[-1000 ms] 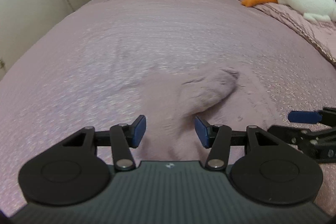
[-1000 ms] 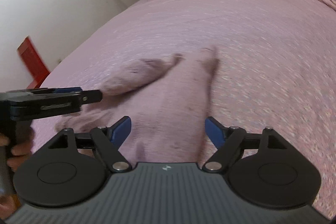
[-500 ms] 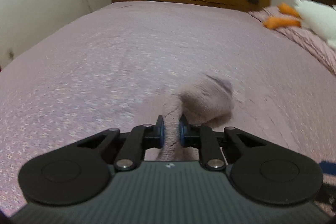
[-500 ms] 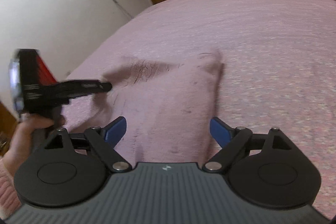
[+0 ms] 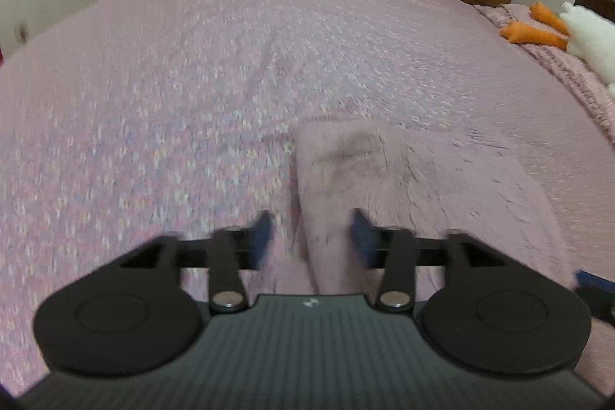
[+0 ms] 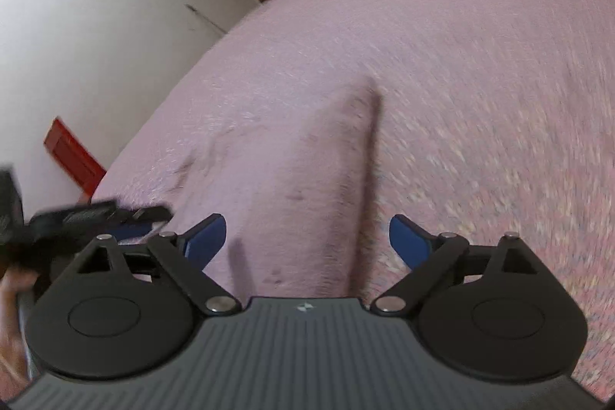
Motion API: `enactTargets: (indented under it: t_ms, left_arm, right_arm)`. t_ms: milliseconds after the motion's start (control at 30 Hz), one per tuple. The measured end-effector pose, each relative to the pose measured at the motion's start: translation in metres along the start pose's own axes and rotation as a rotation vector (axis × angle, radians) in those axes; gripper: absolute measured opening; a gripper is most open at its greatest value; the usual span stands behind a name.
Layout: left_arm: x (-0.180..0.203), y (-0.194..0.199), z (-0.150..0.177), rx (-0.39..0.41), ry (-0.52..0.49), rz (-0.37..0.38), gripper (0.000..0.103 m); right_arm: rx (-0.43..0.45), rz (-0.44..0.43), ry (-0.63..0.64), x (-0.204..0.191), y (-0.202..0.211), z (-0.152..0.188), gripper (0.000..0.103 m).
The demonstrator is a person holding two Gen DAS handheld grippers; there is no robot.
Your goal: Fold small clothes
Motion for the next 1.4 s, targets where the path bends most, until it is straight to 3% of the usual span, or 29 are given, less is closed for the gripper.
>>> enactTargets:
  t_ms: [133,233,333,367,400,433,500,633,700,900,1100,1267,1400]
  left_arm:
    - [-0.018,-0.002,0.015,-0.103,0.128,0.183,0.066]
    - [-0.018,-0.007,0.031,-0.148,0.168,0.270,0.069]
    - [-0.019,-0.016,0.040,-0.185,0.189,0.395,0.071]
    - [-0.020,-0.019,0.041,-0.188,0.198,0.401,0.071]
    - [-0.022,-0.022,0.042,-0.193,0.219,0.410,0.069]
    - [-0.025,-0.023,0.042,-0.194,0.242,0.417,0.063]
    - [-0.029,-0.026,0.042,-0.194,0.266,0.419,0.054]
    - [-0.029,-0.014,0.039,-0.182,0.290,0.443,0.039]
    - [-0.026,0.000,0.039,-0.172,0.303,0.476,0.037]
    - [0.023,0.031,0.053,-0.234,0.243,0.534,0.035]
    - [0.075,0.054,0.098,-0.309,0.127,0.566,0.034]
    - [0.092,0.051,0.126,-0.323,0.023,0.466,0.037]
    - [0.097,0.056,0.136,-0.286,-0.015,0.395,0.041]
  right_arm:
    - [-0.066,-0.136,-0.192,0.024,-0.022,0.006,0.096]
    - [-0.056,-0.256,-0.277,0.030,-0.037,0.008,0.099]
    - [-0.086,-0.249,-0.295,0.022,-0.050,-0.002,0.098]
    - [-0.094,-0.237,-0.286,0.018,-0.052,-0.004,0.085]
    - [-0.107,-0.205,-0.278,0.016,-0.055,-0.006,0.064]
    - [-0.123,-0.164,-0.275,0.014,-0.057,-0.008,0.059]
    - [-0.128,-0.163,-0.291,0.013,-0.054,-0.012,0.054]
    - [-0.108,-0.194,-0.314,0.009,-0.023,-0.022,0.052]
    - [-0.116,-0.210,-0.330,0.010,0.000,-0.024,0.052]
    - [-0.152,-0.153,-0.321,0.025,0.073,-0.018,0.052]
    - [-0.179,-0.083,-0.354,0.058,0.136,0.027,0.054]
    - [-0.171,-0.018,-0.315,0.078,0.134,0.062,0.062]
    - [-0.097,-0.003,-0.238,0.077,0.146,0.078,0.068]
Point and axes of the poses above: each gripper's, at about its wrist camera, not at the fingertips, and y roughly against the way its jaws point, x to its right, z to its underside, the point moved 1 cm from there along -y, roughly the way its jaws point, and after that the axes turned 3 degrees about -x, right-handed, at the moved point
